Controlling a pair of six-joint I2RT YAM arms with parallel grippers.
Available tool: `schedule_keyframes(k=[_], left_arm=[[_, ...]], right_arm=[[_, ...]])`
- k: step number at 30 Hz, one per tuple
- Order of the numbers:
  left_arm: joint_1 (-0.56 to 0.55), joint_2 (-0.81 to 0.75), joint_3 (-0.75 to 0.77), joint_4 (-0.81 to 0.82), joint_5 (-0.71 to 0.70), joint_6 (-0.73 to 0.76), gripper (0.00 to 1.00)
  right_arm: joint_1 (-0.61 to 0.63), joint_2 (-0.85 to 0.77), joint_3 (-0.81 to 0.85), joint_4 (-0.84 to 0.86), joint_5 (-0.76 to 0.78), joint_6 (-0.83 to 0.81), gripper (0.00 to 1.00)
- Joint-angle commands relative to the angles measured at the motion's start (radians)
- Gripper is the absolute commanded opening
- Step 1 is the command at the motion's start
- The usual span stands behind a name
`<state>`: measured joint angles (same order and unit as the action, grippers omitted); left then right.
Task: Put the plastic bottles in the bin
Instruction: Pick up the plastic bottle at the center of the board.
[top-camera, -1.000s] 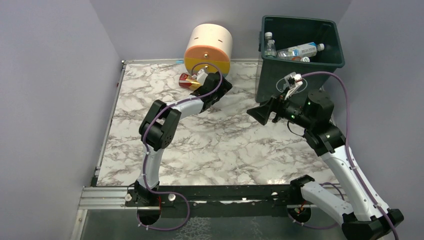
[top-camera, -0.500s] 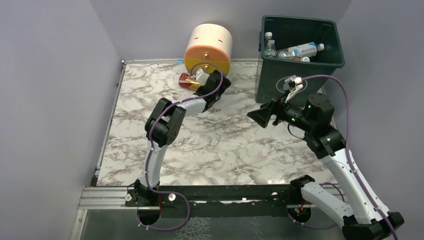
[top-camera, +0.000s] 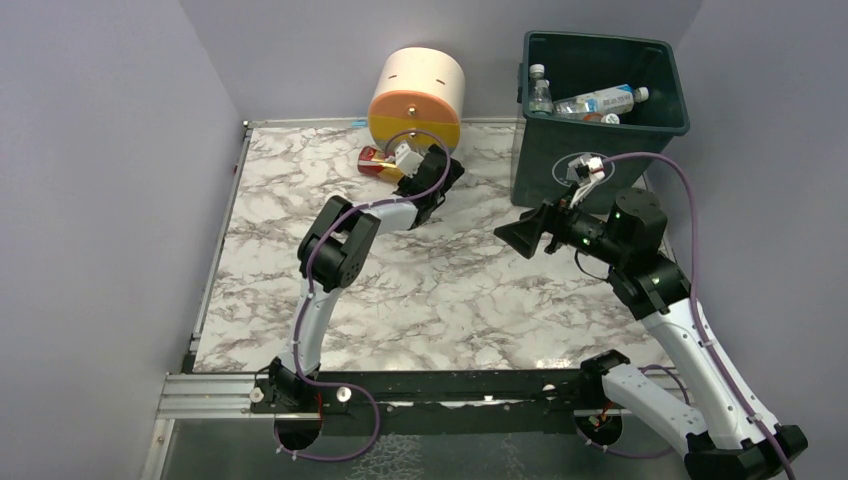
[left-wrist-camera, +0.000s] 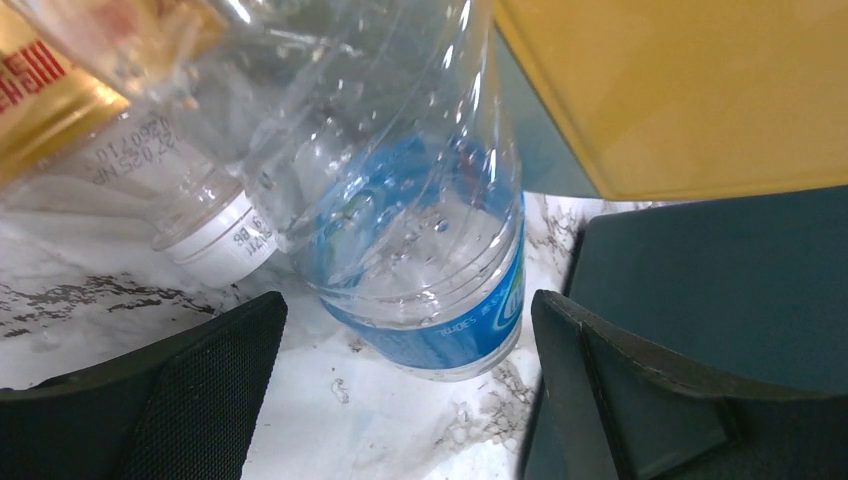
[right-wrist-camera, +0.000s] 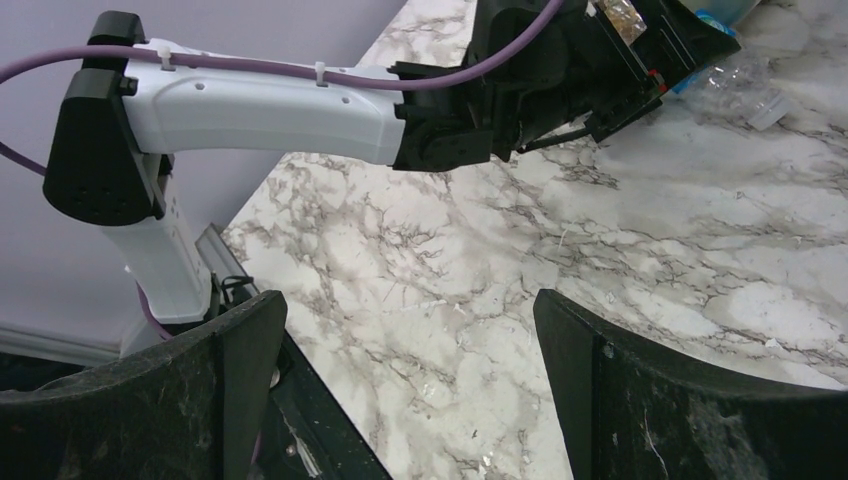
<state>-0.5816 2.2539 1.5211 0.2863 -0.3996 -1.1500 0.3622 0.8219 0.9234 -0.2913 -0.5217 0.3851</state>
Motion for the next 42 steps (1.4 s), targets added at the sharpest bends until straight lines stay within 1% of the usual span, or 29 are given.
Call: schedule_keyframes(k=[1,6,9,23,31,37,42], left_arm=[[-0.015,0.033,0.04,0.044,-0.061,0.003,0.99],[-0.015,0.051,0.05,0.044,-0.083,0.001,0.99],[-0.015,0.05,0.045,0.046,-0.096,0.001,0.97],[-0.017,0.029,0.011,0.065,-0.111,0.004,0.79],[-0.029,-0.074,-0.123,0.095,-0.085,-0.006,0.77],[-0.029,-0.142,-0.199,0.111,-0.031,0.025,0.71],[-0.032,-0.213,-0.275,0.111,-0.005,0.05,0.71]], right_arm=[[0.006,-0.018,-0.007,-0.008,-0.026,0.005,0.97],[0.005,-0.02,-0.006,-0.013,-0.032,0.005,0.97],[0.006,-0.022,-0.004,-0.016,-0.033,0.002,0.97],[0.005,-0.024,-0.015,-0.015,-0.038,0.0,0.97],[0.005,-0.032,-0.021,-0.016,-0.036,0.001,0.97],[0.005,-0.039,-0.032,-0.008,-0.045,0.019,0.97],[0.006,-0.051,-0.031,-0.015,-0.037,0.023,0.97]])
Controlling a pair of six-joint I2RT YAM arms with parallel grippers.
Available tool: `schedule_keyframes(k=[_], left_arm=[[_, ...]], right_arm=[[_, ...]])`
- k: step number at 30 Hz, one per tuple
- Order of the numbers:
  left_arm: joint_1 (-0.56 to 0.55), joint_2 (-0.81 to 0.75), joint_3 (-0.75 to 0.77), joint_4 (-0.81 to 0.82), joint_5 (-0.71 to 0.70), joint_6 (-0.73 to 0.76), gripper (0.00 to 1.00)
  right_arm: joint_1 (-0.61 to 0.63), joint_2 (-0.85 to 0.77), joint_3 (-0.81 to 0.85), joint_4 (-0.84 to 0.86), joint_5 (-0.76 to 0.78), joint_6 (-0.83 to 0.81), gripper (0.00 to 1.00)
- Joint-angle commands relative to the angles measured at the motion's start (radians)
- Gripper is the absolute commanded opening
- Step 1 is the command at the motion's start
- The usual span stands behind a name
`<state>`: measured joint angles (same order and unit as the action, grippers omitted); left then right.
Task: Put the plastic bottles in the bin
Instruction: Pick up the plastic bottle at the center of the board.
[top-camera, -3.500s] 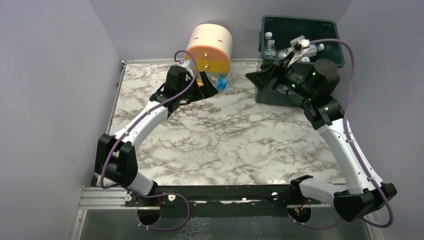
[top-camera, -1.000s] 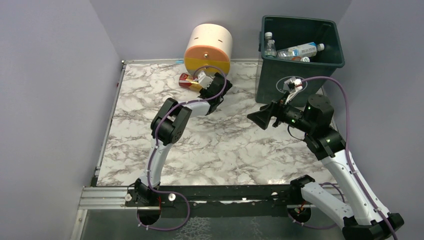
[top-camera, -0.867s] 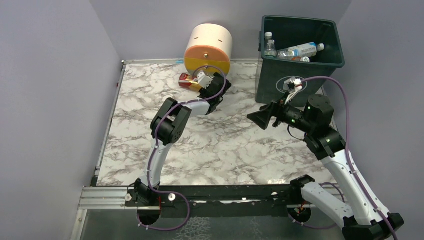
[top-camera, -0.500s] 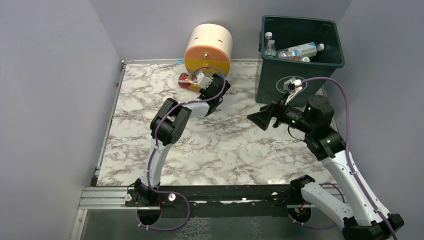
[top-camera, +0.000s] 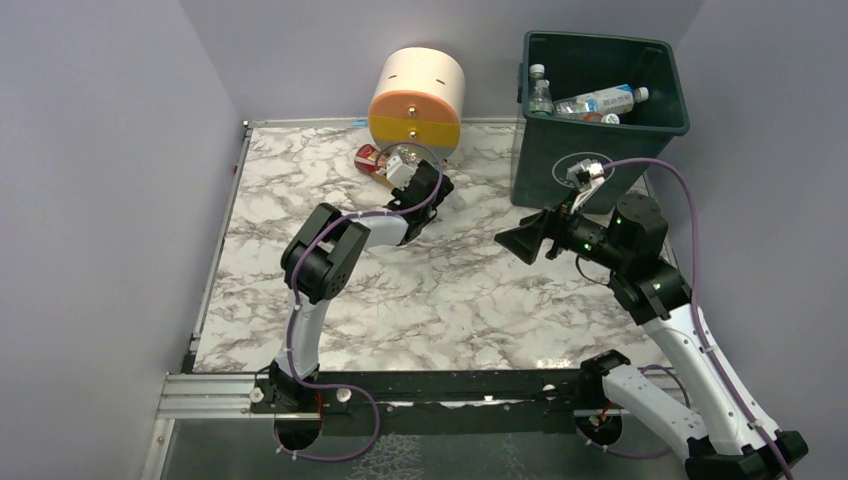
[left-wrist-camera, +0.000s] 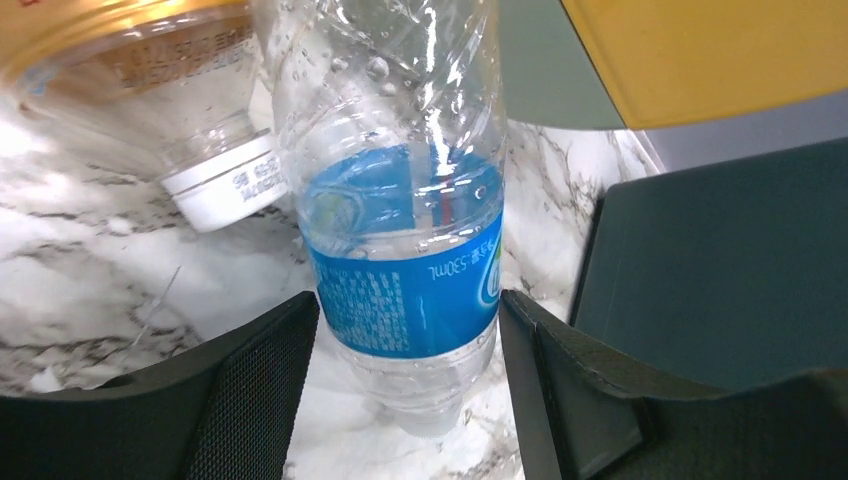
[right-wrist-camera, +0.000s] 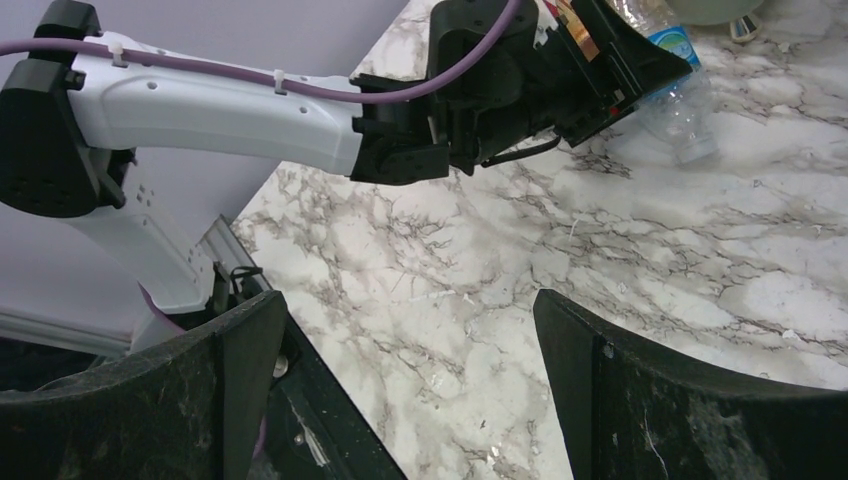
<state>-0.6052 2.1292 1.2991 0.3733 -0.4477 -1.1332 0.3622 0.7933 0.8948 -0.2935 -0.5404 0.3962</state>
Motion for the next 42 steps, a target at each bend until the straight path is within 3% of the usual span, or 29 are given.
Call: schedule_keyframes(k=[1,14,18,22,24,34,42], left_arm=[[-0.008,-0.104,-0.07,0.024,0.056,0.042,0.71],[0.001,-0.33,-0.221,-0.033,0.296,0.23,0.66],[0.021,-0.348,-0.225,-0.107,0.329,0.238,0.74],[0.038,-0.353,-0.246,-0.117,0.312,0.212,0.85],[0.041,-0.336,-0.222,-0.148,0.295,0.21,0.98],[0.041,-0.201,-0.125,-0.132,0.258,0.096,0.99],[0.03,-0.137,-0.097,-0.111,0.136,0.037,0.99]], right_arm=[[0.006,-0.024,-0.002,-0.013,-0.016,0.011,0.97],[0.006,-0.019,-0.011,-0.006,-0.014,0.019,0.97],[0.006,-0.015,-0.021,-0.002,-0.009,0.018,0.97],[0.005,-0.017,-0.044,0.02,-0.016,0.036,0.97],[0.006,-0.019,-0.048,0.025,-0.022,0.047,0.97],[0.006,-0.027,-0.055,0.024,-0.027,0.058,0.97],[0.006,-0.04,-0.059,0.013,-0.024,0.053,0.97]])
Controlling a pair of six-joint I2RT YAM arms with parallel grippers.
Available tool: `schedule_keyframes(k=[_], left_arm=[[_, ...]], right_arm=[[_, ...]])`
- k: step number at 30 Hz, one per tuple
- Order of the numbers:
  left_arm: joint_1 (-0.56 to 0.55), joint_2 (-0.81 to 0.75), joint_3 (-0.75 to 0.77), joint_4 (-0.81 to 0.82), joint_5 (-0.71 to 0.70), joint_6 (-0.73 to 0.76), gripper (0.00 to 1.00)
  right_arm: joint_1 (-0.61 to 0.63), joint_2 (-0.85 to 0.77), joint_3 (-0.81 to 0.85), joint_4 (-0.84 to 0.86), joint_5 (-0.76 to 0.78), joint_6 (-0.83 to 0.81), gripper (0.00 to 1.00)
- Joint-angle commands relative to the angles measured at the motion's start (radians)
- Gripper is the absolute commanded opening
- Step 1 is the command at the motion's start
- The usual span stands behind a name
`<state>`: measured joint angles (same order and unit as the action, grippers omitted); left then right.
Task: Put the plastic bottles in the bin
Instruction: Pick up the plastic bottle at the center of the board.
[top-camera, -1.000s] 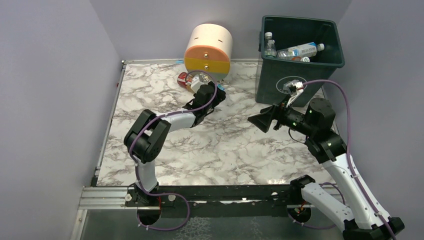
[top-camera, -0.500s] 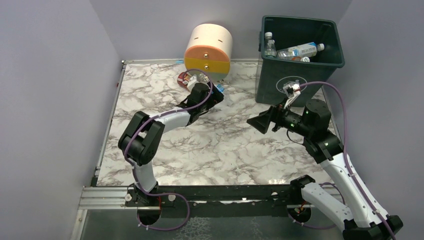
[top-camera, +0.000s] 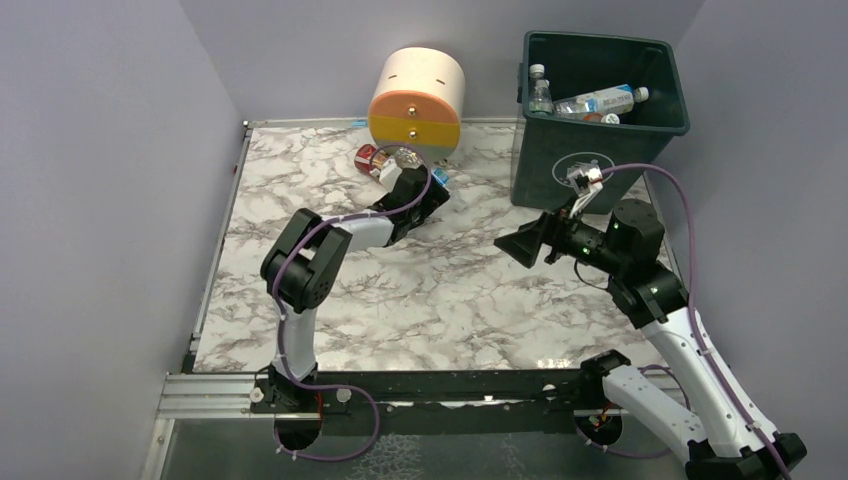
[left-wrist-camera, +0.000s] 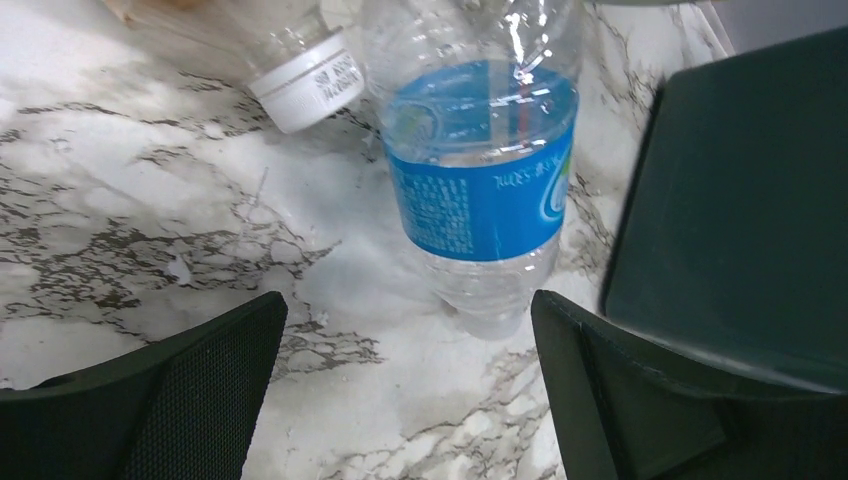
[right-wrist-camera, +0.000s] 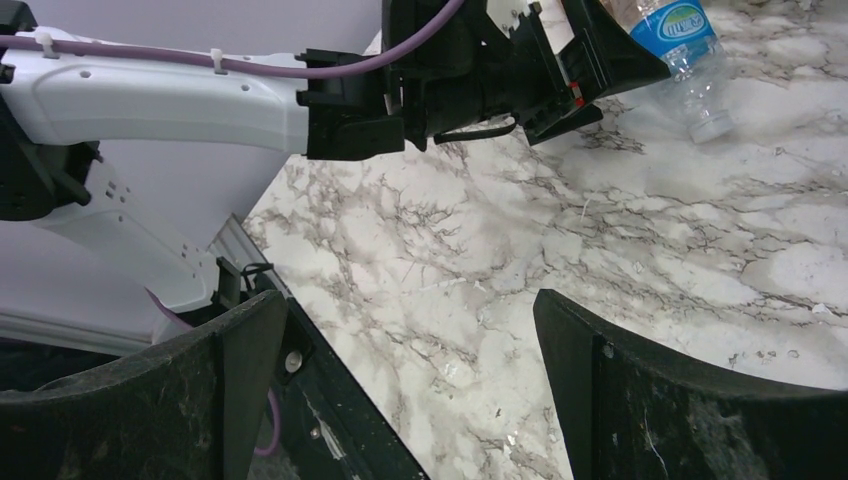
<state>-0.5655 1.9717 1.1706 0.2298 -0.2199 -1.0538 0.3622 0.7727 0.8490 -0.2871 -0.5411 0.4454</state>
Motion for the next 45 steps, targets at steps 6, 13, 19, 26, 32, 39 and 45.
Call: schedule_keyframes(k=[6,13,19,26,32,39,45], left_arm=[[-0.017,0.074,0.062,0.04,-0.124,-0.061,0.99],[-0.023,0.104,0.076,0.067,-0.133,-0.084,0.99],[-0.035,0.039,0.014,0.126,-0.174,-0.089,0.99],[-0.04,0.087,0.049,0.163,-0.165,-0.144,0.99],[-0.053,0.119,0.075,0.218,-0.177,-0.16,0.99],[-0.053,0.195,0.176,0.219,-0.204,-0.165,0.99],[-0.053,0.209,0.2,0.214,-0.238,-0.171,0.99]], right_arm=[[0.005,-0.01,-0.015,0.012,-0.026,-0.001,0.97],[0.005,0.008,-0.007,0.014,-0.025,-0.015,0.97],[0.005,0.018,-0.019,0.02,-0.021,-0.021,0.97],[0.006,0.033,-0.037,0.048,-0.038,-0.019,0.97],[0.006,0.029,-0.042,0.042,-0.03,-0.02,0.97],[0.006,0.018,-0.043,0.031,-0.027,-0.02,0.97],[0.005,0.01,-0.042,0.022,-0.021,-0.024,0.97]])
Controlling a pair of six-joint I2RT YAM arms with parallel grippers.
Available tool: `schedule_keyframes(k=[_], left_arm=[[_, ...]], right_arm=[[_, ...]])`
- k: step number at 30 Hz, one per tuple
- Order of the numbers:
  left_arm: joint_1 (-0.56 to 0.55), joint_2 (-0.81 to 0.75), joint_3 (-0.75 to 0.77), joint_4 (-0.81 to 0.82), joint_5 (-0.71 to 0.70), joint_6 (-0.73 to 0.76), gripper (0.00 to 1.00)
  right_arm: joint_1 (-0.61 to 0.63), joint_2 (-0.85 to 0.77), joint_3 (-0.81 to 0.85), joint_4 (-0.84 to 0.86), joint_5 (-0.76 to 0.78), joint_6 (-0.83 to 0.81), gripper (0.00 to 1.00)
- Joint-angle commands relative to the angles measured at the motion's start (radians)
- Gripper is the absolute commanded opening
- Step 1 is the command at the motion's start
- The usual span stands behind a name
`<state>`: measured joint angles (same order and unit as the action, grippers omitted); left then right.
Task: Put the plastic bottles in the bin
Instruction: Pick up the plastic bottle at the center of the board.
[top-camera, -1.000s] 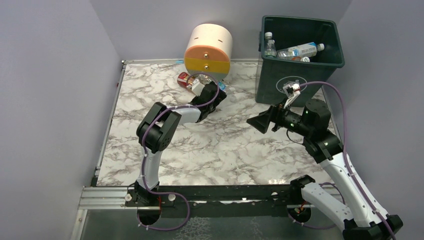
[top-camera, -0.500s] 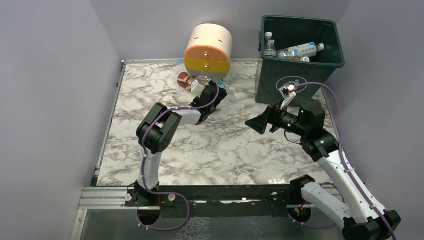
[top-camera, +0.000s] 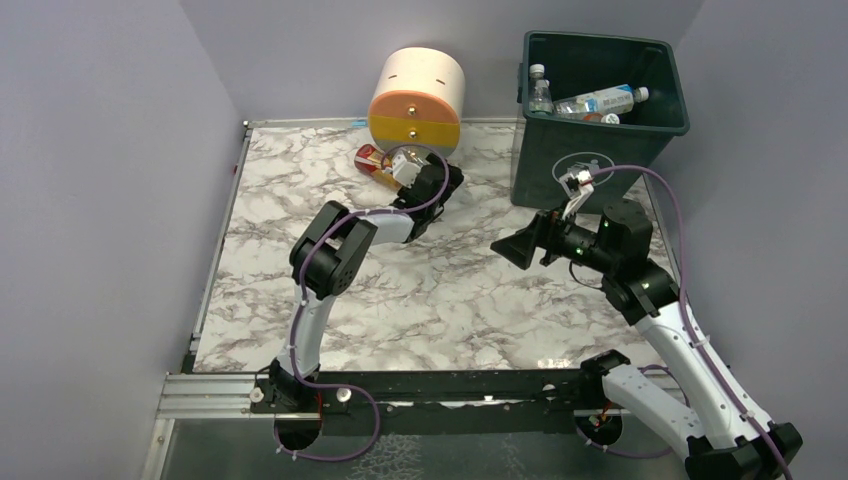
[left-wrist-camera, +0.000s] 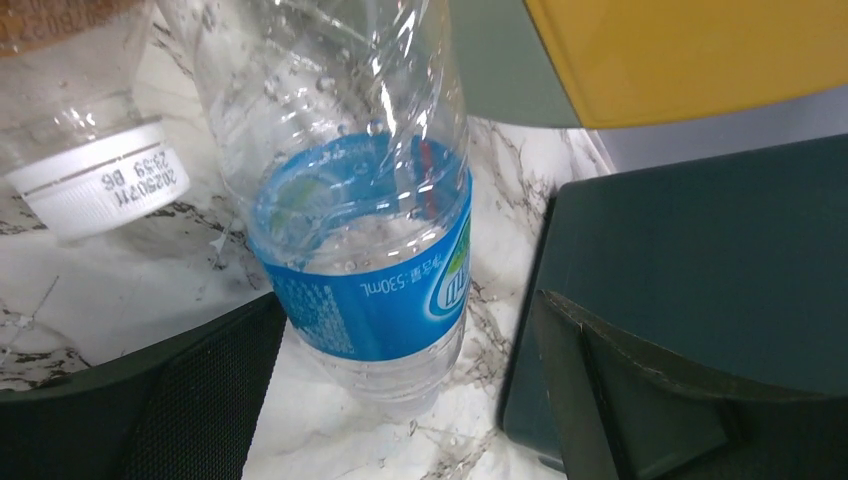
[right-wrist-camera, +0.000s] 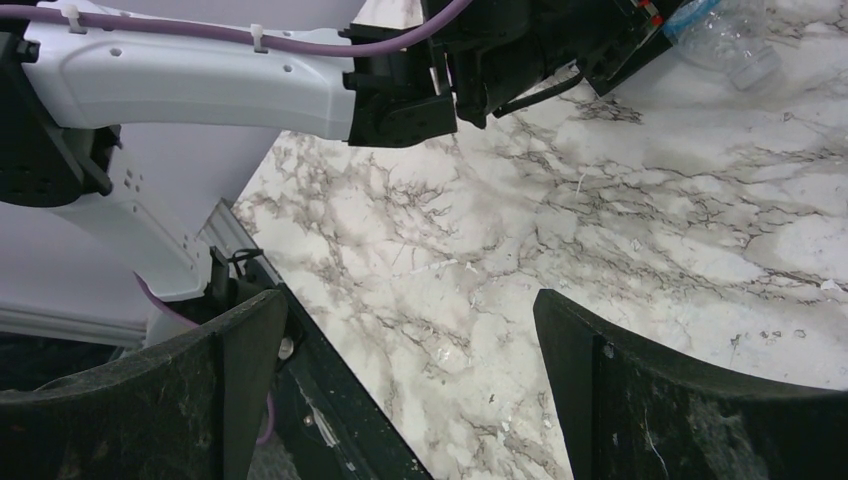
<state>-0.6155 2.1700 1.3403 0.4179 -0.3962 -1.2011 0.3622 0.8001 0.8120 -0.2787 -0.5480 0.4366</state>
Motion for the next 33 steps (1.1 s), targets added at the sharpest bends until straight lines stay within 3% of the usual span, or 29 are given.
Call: schedule_keyframes(k=[1,16,33], left_arm=[[-0.003,0.011,0.03,0.024,-0.063,-0.023,0.99],[0.0,0.088,0.051,0.009,-0.089,-0.056,0.99],[0.003,0.082,0.017,0.016,-0.083,-0.101,0.72]], right_arm=[[0.005,-0.018,-0.007,0.012,-0.015,-0.016,0.97],[0.006,-0.03,-0.01,-0.008,-0.007,-0.026,0.97],[0.006,-0.038,-0.029,-0.008,-0.01,-0.021,0.97]])
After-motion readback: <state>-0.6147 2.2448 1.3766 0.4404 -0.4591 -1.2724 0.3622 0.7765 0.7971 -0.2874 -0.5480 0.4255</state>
